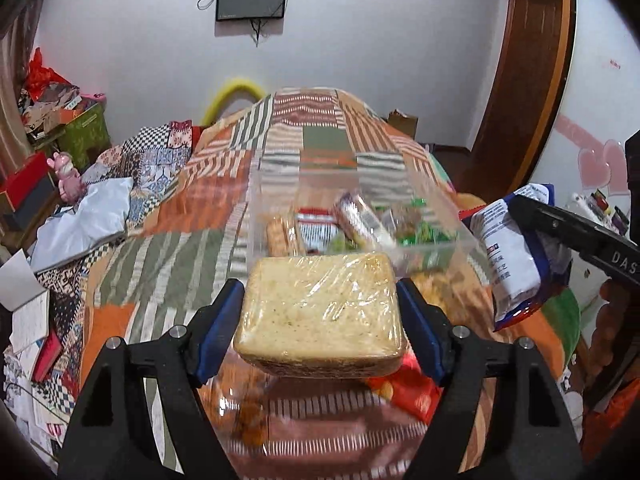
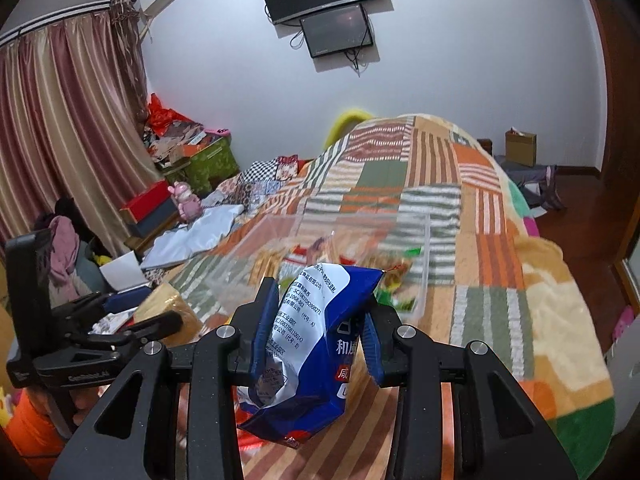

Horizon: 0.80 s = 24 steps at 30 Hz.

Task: Organize snacks
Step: 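Carry the chip bag and cake into the clear box and open both tools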

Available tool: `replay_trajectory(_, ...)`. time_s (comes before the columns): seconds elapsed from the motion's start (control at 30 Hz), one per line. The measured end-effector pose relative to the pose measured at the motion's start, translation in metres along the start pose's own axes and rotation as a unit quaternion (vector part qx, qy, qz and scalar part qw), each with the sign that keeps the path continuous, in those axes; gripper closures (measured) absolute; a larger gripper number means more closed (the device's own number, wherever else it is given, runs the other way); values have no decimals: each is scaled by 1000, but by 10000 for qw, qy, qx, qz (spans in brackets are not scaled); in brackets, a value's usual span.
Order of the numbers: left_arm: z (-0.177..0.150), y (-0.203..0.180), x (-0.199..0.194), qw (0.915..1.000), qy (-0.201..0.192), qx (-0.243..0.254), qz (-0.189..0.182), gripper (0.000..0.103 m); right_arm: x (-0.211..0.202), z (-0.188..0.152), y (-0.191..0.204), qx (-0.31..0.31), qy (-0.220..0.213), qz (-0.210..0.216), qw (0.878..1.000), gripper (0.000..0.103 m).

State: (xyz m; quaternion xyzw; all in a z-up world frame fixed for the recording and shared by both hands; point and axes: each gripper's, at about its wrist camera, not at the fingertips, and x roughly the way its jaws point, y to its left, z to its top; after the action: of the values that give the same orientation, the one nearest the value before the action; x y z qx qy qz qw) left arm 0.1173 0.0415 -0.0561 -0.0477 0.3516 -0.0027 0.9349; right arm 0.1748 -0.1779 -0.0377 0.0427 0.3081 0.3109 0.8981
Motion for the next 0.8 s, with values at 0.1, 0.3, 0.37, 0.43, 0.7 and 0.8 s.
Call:
replay_trajectory(0.1, 13, 2, 10, 10000, -30, -40, -2, 27, 7, 10, -1, -59, -69, -53, 9999, 68)
replay_trajectory(0.3, 30, 3, 36, 9999, 66, -102, -73, 27, 26, 28, -5, -86, -110, -81, 9999, 68)
replay_trajectory(0.37, 34, 0, 45, 9999, 104, -68, -99, 27, 33, 30, -6, -88, -94, -80, 9999, 68)
replay_trajectory(0.43, 39, -4, 54, 9999, 102, 3, -104, 27, 41, 33, -7, -94, -67, -88, 9999, 68)
replay_trajectory(0.7, 51, -7, 88, 9998, 190, 95, -48, 27, 75, 41, -13, -131, 117, -170, 9997, 68)
replay_trajectory(0.8, 54, -4, 97, 9997, 189, 150, 7, 27, 86, 41, -15, -162, 208, -192, 9995, 68)
